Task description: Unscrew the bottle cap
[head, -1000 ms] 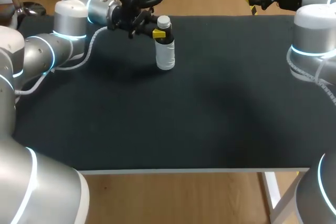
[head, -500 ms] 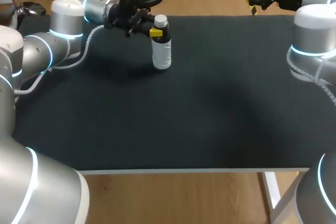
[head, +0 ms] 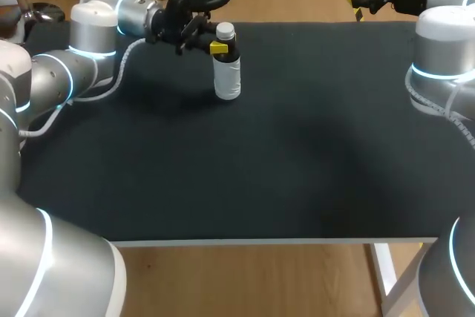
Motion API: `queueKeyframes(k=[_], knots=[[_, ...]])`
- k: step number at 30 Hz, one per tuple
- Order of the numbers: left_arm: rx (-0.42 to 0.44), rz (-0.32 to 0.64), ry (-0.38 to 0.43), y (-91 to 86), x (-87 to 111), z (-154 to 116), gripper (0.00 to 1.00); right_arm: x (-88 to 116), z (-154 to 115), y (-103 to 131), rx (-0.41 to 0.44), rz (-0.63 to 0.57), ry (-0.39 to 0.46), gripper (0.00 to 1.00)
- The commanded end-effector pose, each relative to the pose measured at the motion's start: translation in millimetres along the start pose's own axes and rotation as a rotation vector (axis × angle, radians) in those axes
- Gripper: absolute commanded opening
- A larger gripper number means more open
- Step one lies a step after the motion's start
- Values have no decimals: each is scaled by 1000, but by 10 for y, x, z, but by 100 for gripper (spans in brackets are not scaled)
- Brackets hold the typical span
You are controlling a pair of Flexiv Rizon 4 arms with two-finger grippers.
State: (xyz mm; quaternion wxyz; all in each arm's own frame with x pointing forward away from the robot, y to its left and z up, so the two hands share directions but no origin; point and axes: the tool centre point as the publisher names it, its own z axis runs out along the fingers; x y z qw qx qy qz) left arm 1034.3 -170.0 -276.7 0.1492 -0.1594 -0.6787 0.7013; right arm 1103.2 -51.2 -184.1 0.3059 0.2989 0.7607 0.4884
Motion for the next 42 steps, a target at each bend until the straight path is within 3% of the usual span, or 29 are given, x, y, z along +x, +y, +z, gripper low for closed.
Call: queueKeyframes(k=[1, 42], knots=[[9, -2, 16, 56, -80, -32, 0, 0, 4, 1, 0, 0, 0, 100], [7, -15, 4, 67, -85, -42, 0, 0, 4, 1, 0, 0, 0, 100]])
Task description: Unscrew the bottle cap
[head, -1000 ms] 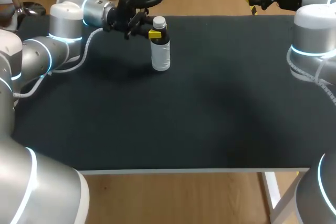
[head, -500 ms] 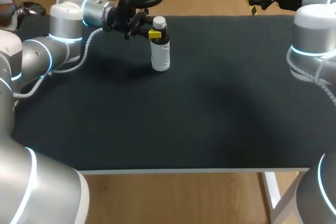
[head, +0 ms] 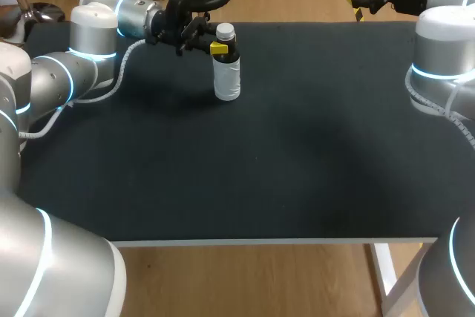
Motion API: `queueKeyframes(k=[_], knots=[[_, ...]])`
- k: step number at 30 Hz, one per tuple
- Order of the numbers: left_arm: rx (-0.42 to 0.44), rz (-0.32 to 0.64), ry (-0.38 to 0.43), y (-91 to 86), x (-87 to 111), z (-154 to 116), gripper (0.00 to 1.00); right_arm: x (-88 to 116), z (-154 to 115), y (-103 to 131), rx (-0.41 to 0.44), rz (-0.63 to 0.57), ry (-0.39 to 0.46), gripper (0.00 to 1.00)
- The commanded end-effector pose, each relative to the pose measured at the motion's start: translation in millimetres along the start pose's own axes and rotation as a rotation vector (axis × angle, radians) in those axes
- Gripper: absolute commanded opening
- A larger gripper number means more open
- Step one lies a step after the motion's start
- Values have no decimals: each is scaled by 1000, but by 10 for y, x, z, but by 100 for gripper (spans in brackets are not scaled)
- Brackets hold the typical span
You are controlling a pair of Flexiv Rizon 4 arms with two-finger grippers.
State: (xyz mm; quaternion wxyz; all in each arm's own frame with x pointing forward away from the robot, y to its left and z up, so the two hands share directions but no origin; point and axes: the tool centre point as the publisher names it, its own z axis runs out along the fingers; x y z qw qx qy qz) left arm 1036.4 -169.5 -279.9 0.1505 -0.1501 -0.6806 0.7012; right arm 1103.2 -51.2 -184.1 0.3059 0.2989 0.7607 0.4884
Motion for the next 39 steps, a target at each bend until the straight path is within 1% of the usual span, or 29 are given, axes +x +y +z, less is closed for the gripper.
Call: queueKeyframes(k=[1, 12, 14, 16, 19, 23, 27, 33, 37, 38, 39], knots=[[6, 0, 16, 33, -70, -27, 0, 0, 4, 1, 0, 0, 0, 100], [6, 0, 16, 33, -70, -27, 0, 0, 4, 1, 0, 0, 0, 100], [6, 0, 16, 33, -70, -27, 0, 120, 50, 47, -46, 17, 34, 100], [6, 0, 16, 33, -70, -27, 0, 231, 81, 102, -88, 34, 48, 100], [6, 0, 16, 33, -70, -27, 0, 395, 98, 176, -145, 60, 57, 100], [6, 0, 16, 33, -70, -27, 0, 600, 148, 288, -193, 82, 55, 100], [6, 0, 16, 33, -70, -27, 0, 861, 162, 346, -220, 95, 44, 100], [6, 0, 16, 33, -70, -27, 0, 1375, 165, 375, -260, 101, 43, 100], [6, 0, 16, 33, -70, -27, 0, 1655, 192, 375, -268, 94, 41, 100], [6, 0, 16, 33, -70, -27, 0, 1758, 209, 377, -272, 91, 45, 100], [6, 0, 16, 33, -70, -27, 0, 1806, 223, 379, -275, 89, 49, 100]])
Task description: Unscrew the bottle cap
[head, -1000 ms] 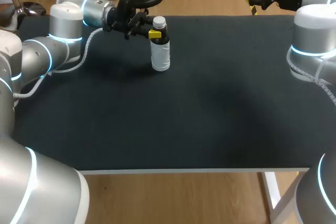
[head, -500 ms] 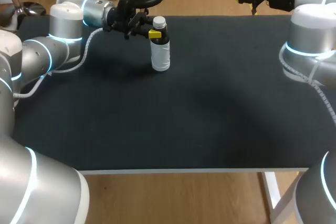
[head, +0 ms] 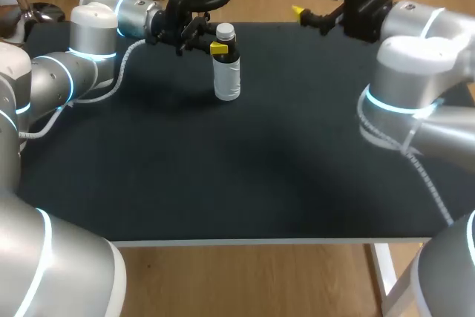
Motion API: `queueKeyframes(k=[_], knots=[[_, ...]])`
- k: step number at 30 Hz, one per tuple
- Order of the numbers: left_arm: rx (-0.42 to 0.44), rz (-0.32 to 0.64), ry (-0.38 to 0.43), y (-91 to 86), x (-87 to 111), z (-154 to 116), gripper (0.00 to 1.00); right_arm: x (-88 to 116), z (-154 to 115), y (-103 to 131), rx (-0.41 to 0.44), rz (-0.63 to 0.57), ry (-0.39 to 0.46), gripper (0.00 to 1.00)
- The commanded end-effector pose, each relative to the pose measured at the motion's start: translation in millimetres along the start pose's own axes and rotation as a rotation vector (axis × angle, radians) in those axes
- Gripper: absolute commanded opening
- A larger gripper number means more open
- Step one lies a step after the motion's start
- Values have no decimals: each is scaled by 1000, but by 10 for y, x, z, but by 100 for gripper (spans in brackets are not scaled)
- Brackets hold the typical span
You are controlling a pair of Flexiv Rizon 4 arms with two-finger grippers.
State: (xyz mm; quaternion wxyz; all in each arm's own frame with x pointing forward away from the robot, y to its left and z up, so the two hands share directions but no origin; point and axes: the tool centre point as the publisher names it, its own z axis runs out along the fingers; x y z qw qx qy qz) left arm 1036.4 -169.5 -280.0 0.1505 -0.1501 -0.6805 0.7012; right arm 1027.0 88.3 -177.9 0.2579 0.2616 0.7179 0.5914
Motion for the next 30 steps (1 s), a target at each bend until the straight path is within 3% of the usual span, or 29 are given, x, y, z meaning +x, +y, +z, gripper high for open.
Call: queueKeyframes(k=[1, 9, 30], knots=[[6, 0, 16, 33, -71, -27, 0, 352, 107, -77, -90, -12, -81, 100], [6, 0, 16, 33, -71, -27, 0, 707, 374, -112, -104, -3, -11, 100], [6, 0, 16, 33, -71, -27, 0, 996, 894, -212, -92, 55, -14, 100]])
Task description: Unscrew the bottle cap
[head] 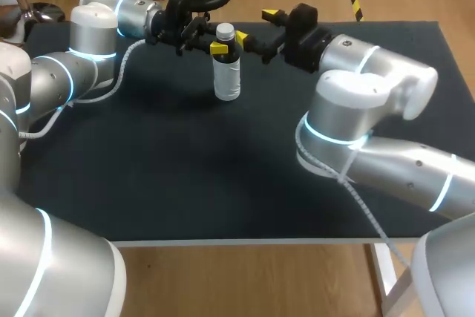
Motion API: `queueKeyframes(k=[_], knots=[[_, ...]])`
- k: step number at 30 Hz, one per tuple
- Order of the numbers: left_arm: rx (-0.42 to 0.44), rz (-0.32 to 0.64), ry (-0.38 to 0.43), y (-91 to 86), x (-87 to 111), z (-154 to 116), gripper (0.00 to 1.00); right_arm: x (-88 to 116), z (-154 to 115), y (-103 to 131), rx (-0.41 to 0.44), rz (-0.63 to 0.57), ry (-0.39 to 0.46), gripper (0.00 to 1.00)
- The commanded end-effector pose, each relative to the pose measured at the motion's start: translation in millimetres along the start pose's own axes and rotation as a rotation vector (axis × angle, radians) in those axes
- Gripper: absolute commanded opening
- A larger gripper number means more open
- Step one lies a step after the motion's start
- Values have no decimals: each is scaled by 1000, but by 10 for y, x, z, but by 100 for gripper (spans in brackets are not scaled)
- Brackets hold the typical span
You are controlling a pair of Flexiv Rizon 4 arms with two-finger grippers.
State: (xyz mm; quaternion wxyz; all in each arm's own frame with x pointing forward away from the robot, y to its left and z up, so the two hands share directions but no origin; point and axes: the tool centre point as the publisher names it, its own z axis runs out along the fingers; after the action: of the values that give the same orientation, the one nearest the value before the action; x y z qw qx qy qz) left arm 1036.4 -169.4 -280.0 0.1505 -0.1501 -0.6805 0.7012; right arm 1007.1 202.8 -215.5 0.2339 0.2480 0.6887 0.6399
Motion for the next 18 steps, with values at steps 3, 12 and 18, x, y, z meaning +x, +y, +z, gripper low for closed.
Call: queueKeyframes(k=[3, 12, 18], knots=[[6, 0, 16, 33, -71, -27, 0, 61, 185, -59, 13, 7, -67, 100], [6, 0, 16, 33, -71, -27, 0, 56, 347, -92, 25, 29, -41, 100], [6, 0, 16, 33, -71, -27, 0, 129, 429, -101, 30, 33, -23, 100]])
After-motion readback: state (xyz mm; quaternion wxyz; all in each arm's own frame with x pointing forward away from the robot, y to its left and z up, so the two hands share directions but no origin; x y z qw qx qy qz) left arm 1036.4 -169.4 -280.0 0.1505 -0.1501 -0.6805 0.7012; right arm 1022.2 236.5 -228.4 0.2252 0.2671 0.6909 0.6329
